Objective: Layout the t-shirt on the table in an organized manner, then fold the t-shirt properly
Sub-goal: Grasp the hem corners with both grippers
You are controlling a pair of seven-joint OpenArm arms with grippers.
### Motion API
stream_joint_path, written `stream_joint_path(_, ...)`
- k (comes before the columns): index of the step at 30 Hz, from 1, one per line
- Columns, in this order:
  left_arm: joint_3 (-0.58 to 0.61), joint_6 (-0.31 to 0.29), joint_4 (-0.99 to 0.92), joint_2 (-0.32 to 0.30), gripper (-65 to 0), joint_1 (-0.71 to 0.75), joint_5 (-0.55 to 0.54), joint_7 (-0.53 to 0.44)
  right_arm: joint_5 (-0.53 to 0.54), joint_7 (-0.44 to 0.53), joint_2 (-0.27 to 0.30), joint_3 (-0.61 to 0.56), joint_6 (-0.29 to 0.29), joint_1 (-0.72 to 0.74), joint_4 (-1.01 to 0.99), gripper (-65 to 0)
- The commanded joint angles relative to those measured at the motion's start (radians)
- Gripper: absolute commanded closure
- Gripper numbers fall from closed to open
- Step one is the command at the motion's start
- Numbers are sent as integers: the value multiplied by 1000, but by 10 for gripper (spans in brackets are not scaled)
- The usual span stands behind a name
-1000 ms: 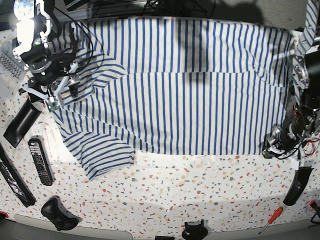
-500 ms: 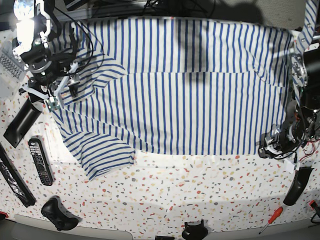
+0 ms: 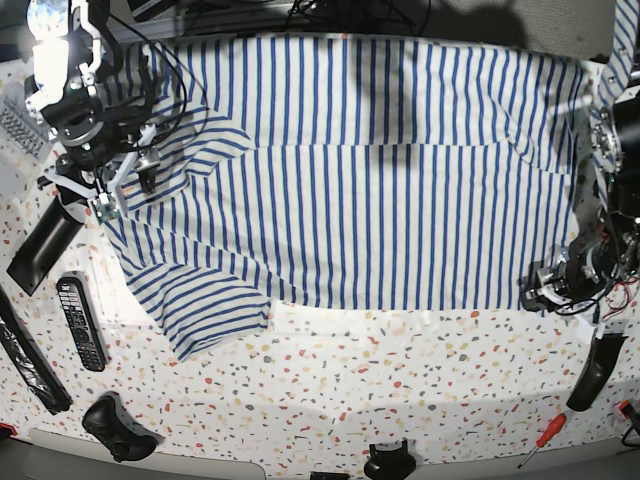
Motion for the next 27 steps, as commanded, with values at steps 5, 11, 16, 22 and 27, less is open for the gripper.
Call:
stream_joint_path(5,-1,-4,17,-24,-220,-30,-93,-11,3,19,13,6,-4,5,16,-390)
stream_joint_path(11,-1,-4,17,-24,-215,-30,-110,-27,3,26,13,6,-4,5,16,-390)
stream_joint_path(16,-1,-4,17,-24,-63,-30,-110,-71,91,71,13,6,-5,5,16,-390)
stream_joint_path(22,-1,-4,17,-24,0,-30,-106,-69,159,90,13,6,-5,6,16,-390)
stream_joint_path(27,-1,-4,17,-24,0,-29,-106,-33,160,91,1,6,-5,63,14,-390)
